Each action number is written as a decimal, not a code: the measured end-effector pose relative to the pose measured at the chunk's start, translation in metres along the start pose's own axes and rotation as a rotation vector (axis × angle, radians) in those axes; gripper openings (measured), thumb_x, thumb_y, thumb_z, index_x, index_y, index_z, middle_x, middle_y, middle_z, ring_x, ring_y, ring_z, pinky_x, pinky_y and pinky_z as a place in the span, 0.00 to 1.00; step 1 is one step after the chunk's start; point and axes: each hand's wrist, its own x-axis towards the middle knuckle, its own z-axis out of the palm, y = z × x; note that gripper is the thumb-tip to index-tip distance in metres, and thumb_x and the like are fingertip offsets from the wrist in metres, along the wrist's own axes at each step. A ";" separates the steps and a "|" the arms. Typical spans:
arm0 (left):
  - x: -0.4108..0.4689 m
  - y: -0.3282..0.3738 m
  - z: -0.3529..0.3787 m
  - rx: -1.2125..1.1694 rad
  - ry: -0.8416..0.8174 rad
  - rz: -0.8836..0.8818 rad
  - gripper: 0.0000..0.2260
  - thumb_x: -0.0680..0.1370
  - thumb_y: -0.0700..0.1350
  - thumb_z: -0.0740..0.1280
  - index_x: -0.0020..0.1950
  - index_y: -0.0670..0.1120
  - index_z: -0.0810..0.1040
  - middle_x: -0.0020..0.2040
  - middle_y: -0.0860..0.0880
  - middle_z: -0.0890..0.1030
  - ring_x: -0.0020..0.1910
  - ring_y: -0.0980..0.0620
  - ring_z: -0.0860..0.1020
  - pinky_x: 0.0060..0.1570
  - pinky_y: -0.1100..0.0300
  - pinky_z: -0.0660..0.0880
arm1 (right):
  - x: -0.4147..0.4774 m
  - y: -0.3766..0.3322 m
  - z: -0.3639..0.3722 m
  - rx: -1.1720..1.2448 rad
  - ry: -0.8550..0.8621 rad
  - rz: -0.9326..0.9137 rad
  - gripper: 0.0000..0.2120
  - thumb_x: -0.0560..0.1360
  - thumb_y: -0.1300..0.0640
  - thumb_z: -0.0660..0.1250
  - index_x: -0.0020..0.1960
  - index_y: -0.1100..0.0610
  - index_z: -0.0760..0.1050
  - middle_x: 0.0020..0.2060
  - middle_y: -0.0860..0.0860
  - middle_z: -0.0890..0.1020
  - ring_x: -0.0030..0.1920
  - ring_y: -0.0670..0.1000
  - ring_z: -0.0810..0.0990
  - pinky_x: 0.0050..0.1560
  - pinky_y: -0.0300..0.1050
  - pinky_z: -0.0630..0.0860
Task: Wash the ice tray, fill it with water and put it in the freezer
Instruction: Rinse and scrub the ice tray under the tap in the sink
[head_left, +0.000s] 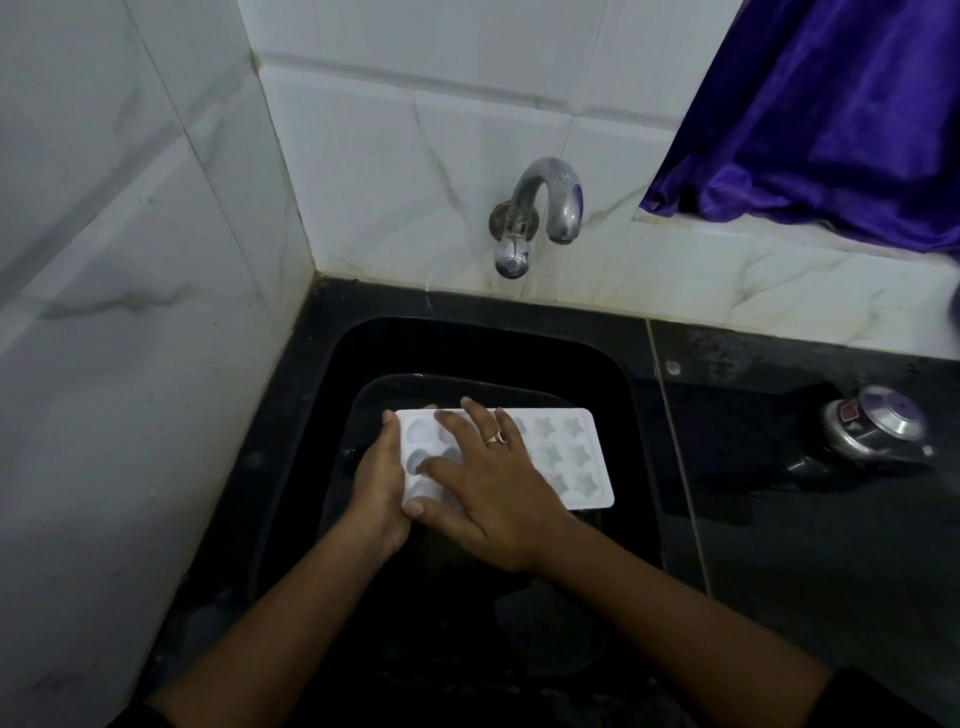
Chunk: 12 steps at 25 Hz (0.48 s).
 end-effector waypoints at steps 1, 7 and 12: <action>-0.001 -0.001 0.002 0.001 -0.011 -0.006 0.29 0.85 0.65 0.56 0.61 0.43 0.84 0.54 0.40 0.88 0.53 0.41 0.88 0.52 0.47 0.82 | 0.002 -0.001 -0.001 0.010 0.007 0.012 0.28 0.82 0.30 0.49 0.66 0.45 0.78 0.80 0.55 0.63 0.83 0.59 0.50 0.80 0.66 0.45; 0.000 0.000 0.001 0.006 -0.001 0.006 0.29 0.84 0.66 0.56 0.62 0.44 0.84 0.54 0.40 0.88 0.54 0.40 0.87 0.58 0.43 0.82 | -0.003 0.003 0.002 -0.013 0.008 0.003 0.29 0.82 0.30 0.48 0.68 0.45 0.76 0.80 0.56 0.63 0.83 0.59 0.50 0.80 0.66 0.46; -0.002 -0.002 0.002 -0.001 -0.030 -0.008 0.29 0.85 0.65 0.55 0.59 0.43 0.84 0.53 0.40 0.88 0.50 0.43 0.88 0.49 0.49 0.82 | 0.000 -0.001 0.002 0.016 0.006 0.030 0.27 0.82 0.31 0.49 0.67 0.45 0.77 0.80 0.56 0.63 0.83 0.59 0.50 0.80 0.66 0.46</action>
